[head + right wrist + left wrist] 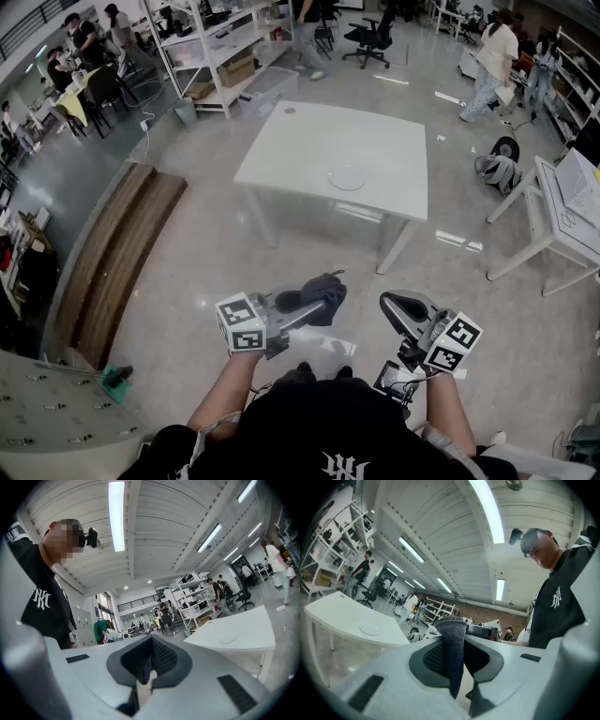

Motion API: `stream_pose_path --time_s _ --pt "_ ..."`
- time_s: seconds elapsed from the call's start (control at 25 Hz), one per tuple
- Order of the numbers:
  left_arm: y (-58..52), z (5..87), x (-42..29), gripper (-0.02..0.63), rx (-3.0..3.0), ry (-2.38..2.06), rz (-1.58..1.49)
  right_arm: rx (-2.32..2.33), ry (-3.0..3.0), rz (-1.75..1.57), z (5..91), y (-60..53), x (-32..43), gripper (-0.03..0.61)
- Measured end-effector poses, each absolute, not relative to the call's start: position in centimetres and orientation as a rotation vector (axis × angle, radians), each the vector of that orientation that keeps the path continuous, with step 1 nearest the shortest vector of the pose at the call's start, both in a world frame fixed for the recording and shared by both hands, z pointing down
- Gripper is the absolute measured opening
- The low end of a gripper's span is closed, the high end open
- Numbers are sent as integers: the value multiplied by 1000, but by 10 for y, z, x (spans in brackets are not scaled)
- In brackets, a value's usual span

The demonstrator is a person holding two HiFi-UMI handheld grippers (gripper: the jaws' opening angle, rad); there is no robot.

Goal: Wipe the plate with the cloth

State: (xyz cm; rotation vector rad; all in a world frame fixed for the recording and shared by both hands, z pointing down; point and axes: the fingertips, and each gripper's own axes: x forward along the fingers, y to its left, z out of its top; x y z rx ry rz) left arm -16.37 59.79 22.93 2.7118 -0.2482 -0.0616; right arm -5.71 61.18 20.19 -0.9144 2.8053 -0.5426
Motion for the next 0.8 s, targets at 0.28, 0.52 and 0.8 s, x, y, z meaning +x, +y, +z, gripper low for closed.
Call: stream_pose_path --time_s 0.28,0.52,0.8 --pt "595 235 -143 55 2711 -252 -50 -904 2814 -545 207 609 -37 4" --pt "584 238 -124 55 2705 -289 -44 -853 2765 -541 203 599 -16 6" --pt "576 260 -114 54 2667 -380 -26 -870 2755 -599 233 585 11 7"
